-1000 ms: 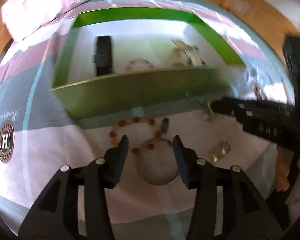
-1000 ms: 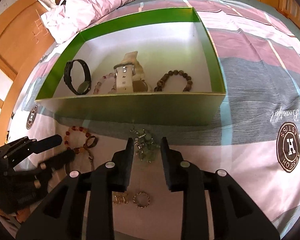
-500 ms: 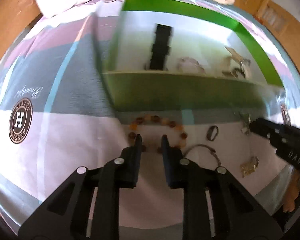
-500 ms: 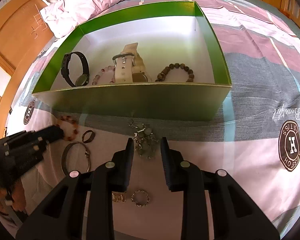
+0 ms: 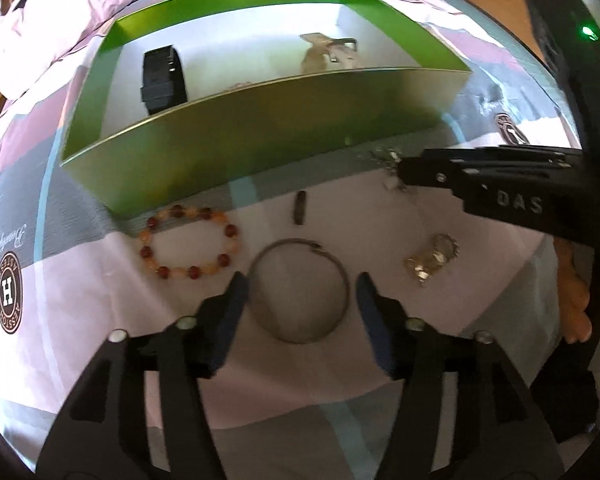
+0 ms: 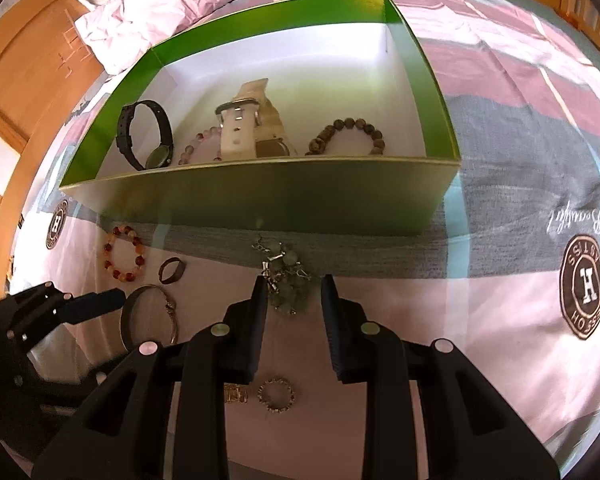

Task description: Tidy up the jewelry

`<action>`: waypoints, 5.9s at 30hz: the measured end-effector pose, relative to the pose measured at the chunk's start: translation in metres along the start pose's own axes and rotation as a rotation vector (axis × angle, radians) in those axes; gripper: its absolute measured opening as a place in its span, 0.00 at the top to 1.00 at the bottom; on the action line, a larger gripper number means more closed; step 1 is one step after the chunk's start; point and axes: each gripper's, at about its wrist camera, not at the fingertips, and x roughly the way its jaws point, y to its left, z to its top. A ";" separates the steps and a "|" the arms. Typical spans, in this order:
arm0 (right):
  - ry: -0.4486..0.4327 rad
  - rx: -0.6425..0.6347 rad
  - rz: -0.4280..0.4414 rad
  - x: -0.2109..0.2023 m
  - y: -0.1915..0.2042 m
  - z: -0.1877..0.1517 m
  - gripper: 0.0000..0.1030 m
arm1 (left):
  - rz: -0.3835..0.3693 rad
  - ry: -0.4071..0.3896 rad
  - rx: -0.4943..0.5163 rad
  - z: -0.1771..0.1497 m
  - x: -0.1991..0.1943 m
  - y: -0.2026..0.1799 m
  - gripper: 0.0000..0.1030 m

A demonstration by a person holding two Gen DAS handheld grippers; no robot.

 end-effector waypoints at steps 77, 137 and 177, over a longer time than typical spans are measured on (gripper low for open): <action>-0.181 0.052 0.049 0.000 -0.032 0.106 0.78 | 0.049 -0.269 -0.205 0.135 -0.028 0.064 0.42; 0.086 -0.056 0.084 0.002 -0.008 0.012 0.77 | -0.132 -0.091 0.000 0.002 -0.013 0.017 0.93; 0.076 -0.169 0.080 0.007 0.022 -0.001 0.59 | 0.129 -0.034 -0.111 0.003 0.002 0.050 0.69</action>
